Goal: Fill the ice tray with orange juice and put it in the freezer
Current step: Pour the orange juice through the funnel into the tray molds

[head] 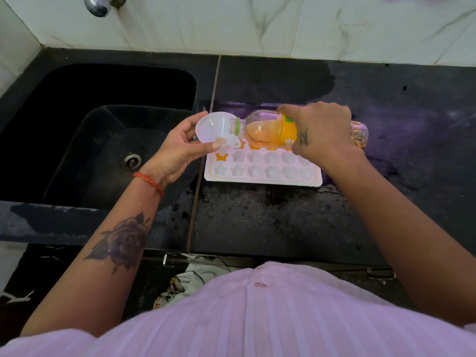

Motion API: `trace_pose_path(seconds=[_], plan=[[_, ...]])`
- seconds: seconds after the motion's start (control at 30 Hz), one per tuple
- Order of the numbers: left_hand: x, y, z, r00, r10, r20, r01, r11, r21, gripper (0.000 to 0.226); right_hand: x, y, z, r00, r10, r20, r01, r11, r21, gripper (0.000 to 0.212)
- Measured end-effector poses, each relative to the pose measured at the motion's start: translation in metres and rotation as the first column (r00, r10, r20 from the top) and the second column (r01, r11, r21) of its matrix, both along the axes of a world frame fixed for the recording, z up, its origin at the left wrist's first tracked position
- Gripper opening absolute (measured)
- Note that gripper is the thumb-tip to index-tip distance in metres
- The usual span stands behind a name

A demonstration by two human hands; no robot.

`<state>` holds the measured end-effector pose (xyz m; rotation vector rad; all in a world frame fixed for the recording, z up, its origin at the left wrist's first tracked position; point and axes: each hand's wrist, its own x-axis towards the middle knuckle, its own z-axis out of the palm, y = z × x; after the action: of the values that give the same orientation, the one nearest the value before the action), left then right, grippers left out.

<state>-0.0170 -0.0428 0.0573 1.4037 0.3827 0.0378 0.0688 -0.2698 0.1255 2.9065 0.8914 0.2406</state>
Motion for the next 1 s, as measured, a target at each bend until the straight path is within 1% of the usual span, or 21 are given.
trace_pose_path(seconds=[0.1, 0.33, 0.43, 0.6, 0.73, 0.9, 1.0], plan=[[0.0, -0.001, 0.001, 1.0, -0.006, 0.0, 0.006, 1.0, 0.0, 0.082, -0.001, -0.001, 0.001, 1.0, 0.003, -0.003, -0.003, 1.0, 0.001, 0.052], [-0.001, -0.001, 0.001, 1.0, 0.004, -0.005, -0.004, 1.0, 0.004, 0.072, -0.001, 0.0, -0.001, 1.0, -0.005, -0.008, 0.005, 1.0, 0.009, 0.054], [-0.001, -0.001, 0.002, 1.0, 0.011, -0.003, -0.011, 1.0, 0.013, 0.07, 0.0, -0.001, -0.001, 0.999, -0.011, -0.034, 0.012, 1.0, 0.018, 0.055], [0.0, -0.004, 0.006, 1.0, 0.017, 0.014, -0.018, 1.0, 0.024, 0.071, -0.001, -0.008, 0.0, 0.993, -0.035, -0.116, 0.042, 0.997, 0.06, 0.064], [0.004, -0.01, 0.009, 0.999, -0.034, 0.034, 0.034, 0.999, 0.008, 0.079, -0.004, -0.018, 0.003, 0.99, -0.06, -0.127, 0.068, 0.996, 0.059, 0.069], [0.012, -0.017, 0.005, 0.998, -0.07, 0.006, 0.07, 0.997, -0.016, 0.083, -0.006, -0.028, 0.003, 0.99, -0.098, -0.1, 0.101, 0.994, 0.033, 0.065], [0.014, -0.022, 0.001, 0.997, -0.075, -0.021, 0.075, 0.997, 0.004, 0.078, -0.008, -0.033, 0.003, 0.993, -0.1, -0.07, 0.102, 0.995, 0.022, 0.06]])
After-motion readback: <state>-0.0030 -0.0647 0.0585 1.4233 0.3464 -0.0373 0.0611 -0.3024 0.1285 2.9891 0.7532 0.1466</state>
